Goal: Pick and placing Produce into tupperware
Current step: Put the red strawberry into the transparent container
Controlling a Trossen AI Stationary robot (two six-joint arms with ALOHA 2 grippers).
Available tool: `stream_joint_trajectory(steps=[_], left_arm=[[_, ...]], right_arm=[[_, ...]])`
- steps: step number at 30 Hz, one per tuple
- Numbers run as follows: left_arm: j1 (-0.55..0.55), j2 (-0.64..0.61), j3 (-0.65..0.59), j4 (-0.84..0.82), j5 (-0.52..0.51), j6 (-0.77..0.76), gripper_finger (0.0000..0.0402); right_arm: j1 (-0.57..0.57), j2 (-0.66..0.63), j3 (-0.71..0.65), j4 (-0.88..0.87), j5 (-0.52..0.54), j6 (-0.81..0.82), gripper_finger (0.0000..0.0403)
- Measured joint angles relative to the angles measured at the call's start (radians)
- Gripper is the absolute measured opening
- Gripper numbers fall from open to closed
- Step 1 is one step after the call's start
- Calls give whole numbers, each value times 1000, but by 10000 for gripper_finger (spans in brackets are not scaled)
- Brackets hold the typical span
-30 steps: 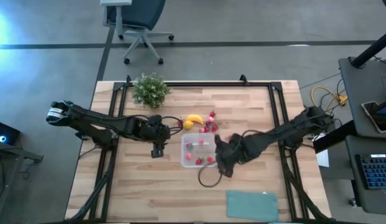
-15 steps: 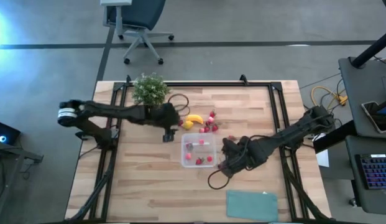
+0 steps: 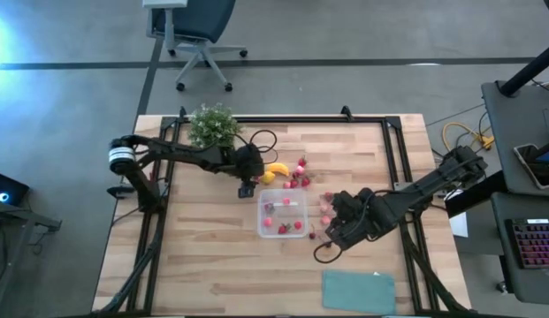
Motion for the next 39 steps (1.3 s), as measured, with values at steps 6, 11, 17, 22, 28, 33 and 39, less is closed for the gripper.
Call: stream_joint_trajectory(steps=[6,11,17,22,28,33,39], left_arm=[[16,30,7,-4,-58,-2,223],[35,20,7,-6,-59,-1,223],[47,9,8,-33,-63,-2,223],[47,3,9,-84,-73,-24,223],[47,-95,8,-203,-126,-362,223],[44,-216,8,-185,-117,-725,223],[36,-261,5,-114,-107,-286,223]], right_arm=[[0,1,-17,6,5,5,242],[0,1,-31,12,12,7,240],[0,1,-47,17,12,7,240],[0,2,-67,23,12,15,238],[0,2,-81,36,15,25,239],[-1,1,-101,41,22,5,239],[-1,-56,-167,43,22,-41,238]])
